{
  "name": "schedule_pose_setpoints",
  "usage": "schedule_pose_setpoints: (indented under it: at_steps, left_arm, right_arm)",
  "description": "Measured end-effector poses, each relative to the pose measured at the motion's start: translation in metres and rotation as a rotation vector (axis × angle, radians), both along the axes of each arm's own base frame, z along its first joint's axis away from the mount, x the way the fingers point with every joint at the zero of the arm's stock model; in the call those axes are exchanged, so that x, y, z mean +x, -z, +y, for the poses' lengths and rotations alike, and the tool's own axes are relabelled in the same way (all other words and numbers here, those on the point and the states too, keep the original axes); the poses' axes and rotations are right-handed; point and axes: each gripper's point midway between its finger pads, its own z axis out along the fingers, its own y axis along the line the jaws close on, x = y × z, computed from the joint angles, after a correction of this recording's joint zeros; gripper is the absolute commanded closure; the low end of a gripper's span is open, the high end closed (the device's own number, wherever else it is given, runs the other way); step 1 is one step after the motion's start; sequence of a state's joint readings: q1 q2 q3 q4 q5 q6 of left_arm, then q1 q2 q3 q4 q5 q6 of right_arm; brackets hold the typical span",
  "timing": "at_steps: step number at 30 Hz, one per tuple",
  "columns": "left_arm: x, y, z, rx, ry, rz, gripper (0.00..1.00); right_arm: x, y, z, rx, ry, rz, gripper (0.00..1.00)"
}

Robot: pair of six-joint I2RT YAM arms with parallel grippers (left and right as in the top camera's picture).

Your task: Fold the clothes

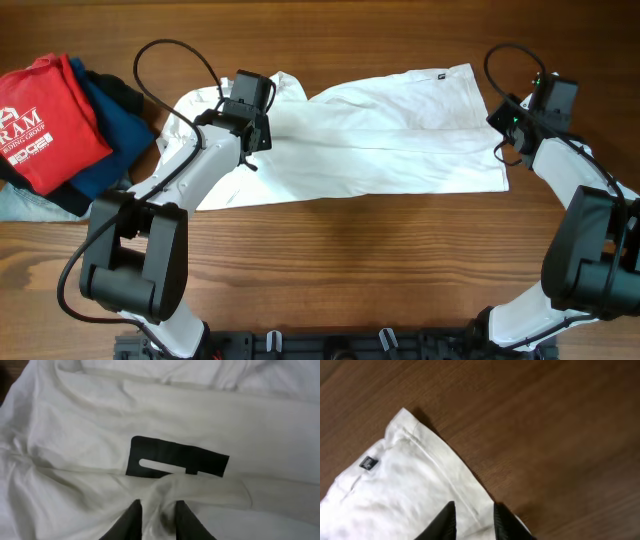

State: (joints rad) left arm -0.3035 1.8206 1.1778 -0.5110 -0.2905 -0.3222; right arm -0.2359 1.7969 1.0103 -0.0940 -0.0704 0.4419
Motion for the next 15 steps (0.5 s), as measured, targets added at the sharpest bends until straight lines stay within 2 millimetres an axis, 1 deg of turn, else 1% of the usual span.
schedule_pose_setpoints:
  at_steps: [2,3,4,5,6,7,8,9,10,12,13,15]
  left_arm:
    - [0.001,-0.001,0.004,0.016,-0.026,-0.012,0.59]
    - [0.001,-0.003,0.011,0.049,-0.04,-0.015,0.52]
    - [-0.003,-0.002,0.016,0.076,-0.052,-0.004,0.5]
    - [-0.009,-0.001,0.02,0.096,-0.059,0.023,0.45]
    - [-0.023,0.0,0.026,0.124,-0.06,0.079,0.44]
    - [-0.033,-0.002,0.029,0.136,-0.065,0.11,0.44]
    - [-0.043,-0.006,0.033,0.146,-0.074,0.14,0.43]
    - [-0.057,-0.012,0.038,0.157,-0.089,0.178,0.41]
    - [-0.071,-0.02,0.046,0.16,-0.12,0.209,0.42]
    - [-0.071,-0.022,0.053,0.133,-0.167,0.198,0.47]
    - [-0.069,-0.018,0.058,0.107,-0.195,0.191,0.52]
    - [-0.064,-0.007,0.066,0.041,-0.243,0.171,0.6]
  right_arm:
    - [-0.011,0.009,0.002,0.009,-0.004,0.058,0.43]
    - [-0.02,0.015,0.004,0.01,-0.009,0.103,0.39]
    - [-0.031,0.022,0.004,0.014,-0.005,0.155,0.39]
    - [-0.042,0.027,0.003,0.023,0.004,0.207,0.38]
    - [-0.05,0.031,0.002,0.031,0.01,0.241,0.35]
    - [-0.063,0.036,-0.003,0.042,0.03,0.294,0.35]
    - [-0.072,0.039,-0.004,0.049,0.033,0.328,0.35]
    - [-0.082,0.043,-0.004,0.056,0.033,0.37,0.32]
    - [-0.089,0.045,-0.003,0.057,0.023,0.402,0.32]
    - [-0.09,0.046,-0.002,0.054,0.015,0.405,0.35]
    - [-0.09,0.046,-0.002,0.051,0.008,0.408,0.37]
    - [-0.085,0.045,0.003,0.052,-0.056,0.381,0.41]
